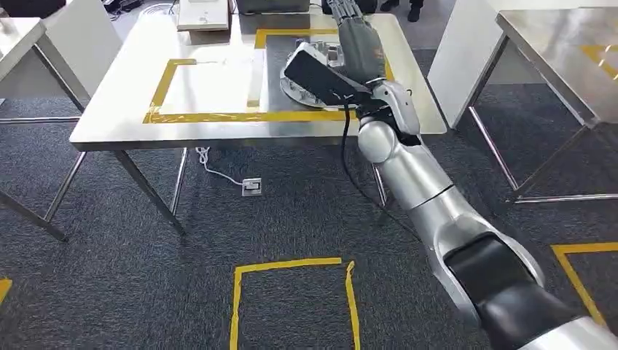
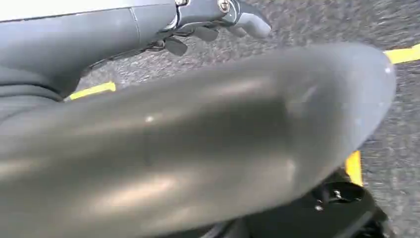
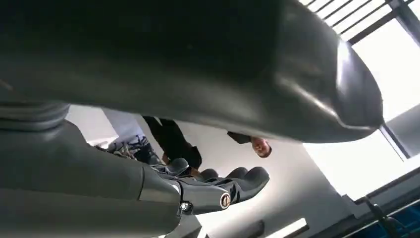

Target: Take the parts from the cabinet and place them on the table.

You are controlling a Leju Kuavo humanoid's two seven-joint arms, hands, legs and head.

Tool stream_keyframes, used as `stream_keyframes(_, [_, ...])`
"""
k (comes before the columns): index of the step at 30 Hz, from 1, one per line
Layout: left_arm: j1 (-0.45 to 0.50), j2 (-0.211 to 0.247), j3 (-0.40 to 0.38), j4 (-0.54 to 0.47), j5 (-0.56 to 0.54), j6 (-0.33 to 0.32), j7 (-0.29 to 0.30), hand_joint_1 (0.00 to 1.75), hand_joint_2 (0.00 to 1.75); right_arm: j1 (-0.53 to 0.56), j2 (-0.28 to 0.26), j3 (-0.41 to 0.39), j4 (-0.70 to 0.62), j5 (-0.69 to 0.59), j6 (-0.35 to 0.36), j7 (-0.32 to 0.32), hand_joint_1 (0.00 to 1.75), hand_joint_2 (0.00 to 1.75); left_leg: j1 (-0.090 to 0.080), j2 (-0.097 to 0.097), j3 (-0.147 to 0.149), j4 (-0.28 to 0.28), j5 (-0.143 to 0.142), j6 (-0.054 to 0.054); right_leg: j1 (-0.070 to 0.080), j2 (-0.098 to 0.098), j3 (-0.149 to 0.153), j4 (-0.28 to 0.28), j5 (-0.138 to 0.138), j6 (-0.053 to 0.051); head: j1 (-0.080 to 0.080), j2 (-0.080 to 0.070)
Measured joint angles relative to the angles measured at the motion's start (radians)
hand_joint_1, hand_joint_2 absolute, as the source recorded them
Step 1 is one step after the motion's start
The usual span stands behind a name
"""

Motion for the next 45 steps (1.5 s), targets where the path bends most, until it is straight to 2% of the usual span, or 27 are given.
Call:
stream_keyframes(1, [0.000,0.000,0.001,-0.001,0.001,0.002,0.001,0.00,0.00,-0.005,0.004,0.001,0.000,0.004,0.000,0.003,0.00,0.00,-0.003,-0.001,-0.010,0.005,0.006,-0.007,0.002,-0.001,0.061,-0.092,-0.047,-0.003,0.002,0.000])
stream_keyframes(2, [0.000,-0.001,0.004,-0.001,0.003,0.006,0.003,0.00,0.00,-0.006,0.014,0.002,0.000,0.014,0.000,0.002,0.00,0.00,-0.004,-0.001,-0.011,0.008,0.012,-0.013,0.008,0.004,0.078,-0.119,-0.057,-0.018,0.000,0.000])
stream_keyframes(5, [0.002,-0.002,0.015,0.000,0.006,0.010,0.007,0.00,0.00,-0.007,0.022,0.003,0.000,0.031,0.012,0.003,0.00,0.00,-0.001,-0.002,-0.011,-0.006,0.041,-0.034,0.014,0.003,0.063,-0.120,-0.039,-0.041,0.009,0.000])
stream_keyframes(6, [0.004,-0.002,0.019,0.000,0.007,0.014,0.008,0.00,0.00,-0.009,0.025,0.003,0.002,0.032,0.015,0.003,0.00,0.00,0.004,-0.003,-0.018,-0.004,0.039,-0.040,0.006,0.000,0.056,-0.129,-0.022,-0.053,0.010,0.000])
stream_keyframes(7, [0.006,-0.002,0.022,0.000,0.007,0.016,0.009,0.00,0.00,-0.011,0.031,0.002,0.002,0.033,0.015,0.003,0.00,0.00,0.003,-0.004,-0.034,0.021,-0.009,-0.045,0.006,-0.001,0.042,-0.130,-0.008,-0.059,0.008,0.000])
stream_keyframes(9, [0.007,-0.003,0.024,0.000,0.008,0.016,0.012,0.00,0.00,-0.011,0.038,0.002,0.002,0.042,0.014,0.003,0.00,0.00,0.007,-0.005,-0.068,0.154,-0.130,-0.053,0.007,0.000,0.014,-0.130,0.015,-0.065,0.008,0.000])
stream_keyframes(11, [0.006,-0.004,0.024,0.000,0.005,0.016,0.014,0.00,0.00,-0.007,0.042,-0.002,0.003,0.050,0.014,0.004,0.00,0.00,0.007,-0.005,-0.094,0.288,-0.183,-0.058,0.010,0.000,-0.015,-0.128,0.038,-0.064,0.008,0.000])
stream_keyframes(13, [0.006,-0.004,0.024,0.000,0.003,0.016,0.017,0.00,0.00,0.000,0.043,-0.005,0.005,0.057,0.014,0.007,0.00,0.00,0.007,-0.005,-0.052,0.287,-0.132,-0.057,0.010,0.000,-0.045,-0.126,0.060,-0.060,0.008,0.000])
stream_keyframes(15, [0.003,-0.004,0.024,0.000,0.000,0.016,0.017,0.00,0.00,0.002,0.043,-0.013,0.005,0.063,0.014,0.010,0.00,0.00,0.007,-0.005,0.058,0.148,-0.085,-0.050,0.010,0.000,-0.069,-0.123,0.079,-0.053,0.008,0.000])
stream_keyframes(17, [-0.003,-0.004,0.024,-0.002,-0.001,0.016,0.016,0.00,0.00,0.000,0.043,-0.025,0.004,0.064,0.013,0.012,0.00,0.00,0.000,-0.011,0.159,-0.004,-0.142,-0.040,0.012,-0.001,-0.080,-0.121,0.093,-0.042,0.011,0.000])
stream_keyframes(20, [-0.006,-0.005,0.024,-0.001,-0.007,0.016,0.020,0.00,0.00,0.007,0.043,-0.029,0.006,0.074,0.013,0.013,0.00,0.00,-0.011,-0.013,0.135,-0.001,-0.120,-0.019,0.004,-0.001,-0.081,-0.137,0.126,-0.021,0.018,0.000])
stream_keyframes(21, [-0.004,-0.007,0.024,0.000,-0.010,0.016,0.021,0.00,0.00,0.014,0.042,-0.035,0.010,0.078,0.013,0.013,0.00,0.00,-0.004,-0.009,0.127,-0.011,-0.105,-0.008,0.007,0.002,-0.087,-0.138,0.132,-0.014,0.018,0.000])
stream_keyframes(22, [-0.006,-0.007,0.024,-0.001,-0.012,0.016,0.023,0.00,0.00,0.017,0.041,-0.044,0.015,0.081,0.011,0.013,0.00,0.00,-0.001,-0.004,0.124,-0.012,-0.093,-0.002,0.003,0.002,-0.097,-0.126,0.101,-0.011,0.016,0.000])
stream_keyframes(23, [-0.006,-0.006,0.025,-0.002,-0.015,0.016,0.023,0.00,0.00,0.019,0.040,-0.051,0.020,0.083,0.011,0.014,0.00,0.00,-0.001,-0.004,0.109,-0.012,-0.081,0.004,0.004,0.001,-0.112,-0.081,0.041,-0.007,0.021,0.000])
stream_keyframes(25, [-0.006,-0.005,0.025,-0.002,-0.022,0.014,0.022,0.00,0.00,0.025,0.037,-0.064,0.029,0.085,0.006,0.009,0.00,0.00,-0.004,-0.002,0.078,-0.011,-0.057,0.012,0.005,0.001,-0.153,0.073,-0.073,-0.005,0.028,0.000])
stream_keyframes(26, [-0.006,-0.005,0.025,-0.002,-0.024,0.012,0.021,0.00,0.00,0.035,0.036,-0.073,0.032,0.087,0.001,0.009,0.00,0.00,-0.005,-0.002,0.062,-0.010,-0.045,0.012,0.006,0.002,-0.165,0.140,-0.094,-0.005,0.030,0.000])
stream_keyframes(28, [-0.004,-0.005,0.025,-0.002,-0.030,0.006,0.019,0.00,0.00,0.056,0.031,-0.086,0.039,0.089,-0.004,0.009,0.00,0.00,-0.005,-0.001,0.033,-0.006,-0.026,0.012,0.007,0.002,-0.137,0.156,-0.059,-0.008,0.038,0.000])
stream_keyframes(30, [-0.004,-0.005,0.025,-0.002,-0.033,0.005,0.019,0.00,0.00,0.061,0.027,-0.101,0.047,0.090,-0.007,0.004,0.00,0.00,-0.005,-0.001,0.004,0.004,-0.010,0.008,0.009,0.001,-0.033,0.025,0.001,-0.016,0.040,0.000])
stream_keyframes(32, [-0.005,-0.005,0.025,-0.002,-0.036,0.005,0.019,0.00,0.00,0.056,0.023,-0.114,0.061,0.084,-0.014,-0.006,0.00,0.00,-0.008,-0.001,-0.013,0.010,0.005,-0.003,0.019,0.001,0.059,-0.124,-0.046,-0.026,0.040,0.000])
stream_keyframes(35, [-0.004,-0.005,0.025,-0.002,-0.036,0.005,0.013,0.00,0.00,0.042,0.015,-0.130,0.121,0.073,-0.026,-0.020,0.00,0.00,-0.002,0.000,-0.011,-0.004,0.033,-0.021,0.027,0.002,0.045,-0.123,-0.024,-0.041,0.050,0.000])
stream_keyframes(36, [-0.002,-0.005,0.026,-0.002,-0.036,0.005,0.012,0.00,0.00,0.039,0.013,-0.133,0.145,0.071,-0.026,-0.021,0.00,0.00,-0.007,-0.002,-0.013,-0.009,0.043,-0.029,0.019,0.002,0.042,-0.134,-0.009,-0.050,0.050,0.000])
stream_keyframes(37, [-0.001,-0.003,0.027,-0.002,-0.036,0.005,0.010,0.00,0.00,0.029,0.013,-0.138,0.174,0.069,-0.025,-0.021,0.00,0.00,-0.003,-0.004,-0.023,0.000,0.021,-0.032,0.015,-0.005,0.036,-0.142,0.008,-0.055,0.052,0.000])
stream_keyframes(38, [0.000,-0.003,0.028,-0.002,-0.036,0.005,0.010,0.00,0.00,0.024,0.013,-0.142,0.200,0.067,-0.025,-0.019,0.00,0.00,-0.003,-0.005,-0.038,0.037,-0.035,-0.035,0.013,-0.004,0.025,-0.145,0.020,-0.063,0.047,0.000])
stream_keyframes(40, [0.000,-0.003,0.028,-0.002,-0.039,0.001,0.010,0.00,0.00,0.016,0.009,-0.149,0.245,0.067,-0.022,-0.017,0.00,0.00,0.003,-0.005,-0.072,0.181,-0.150,-0.045,0.012,-0.003,-0.003,-0.145,0.044,-0.066,0.043,0.000])
stream_keyframes(41, [0.000,-0.003,0.028,-0.002,-0.041,-0.002,0.011,0.00,0.00,0.012,0.005,-0.151,0.274,0.066,-0.021,-0.017,0.00,0.00,0.004,-0.005,-0.083,0.250,-0.180,-0.049,0.012,-0.004,-0.017,-0.144,0.054,-0.065,0.043,0.000])
stream_keyframes(43, [0.000,-0.002,0.028,-0.002,-0.045,-0.002,0.016,0.00,0.00,0.011,-0.013,-0.155,0.335,0.061,-0.016,-0.006,0.00,0.00,0.007,-0.005,-0.063,0.297,-0.154,-0.053,0.012,-0.006,-0.045,-0.144,0.077,-0.058,0.040,0.000])
stream_keyframes(45, [0.000,0.000,0.028,-0.002,-0.050,-0.002,0.018,0.00,0.00,0.011,-0.031,-0.164,0.385,0.056,-0.015,-0.001,0.00,0.00,0.012,-0.005,0.028,0.194,-0.090,-0.054,0.009,-0.008,-0.076,-0.140,0.100,-0.050,0.039,0.000])
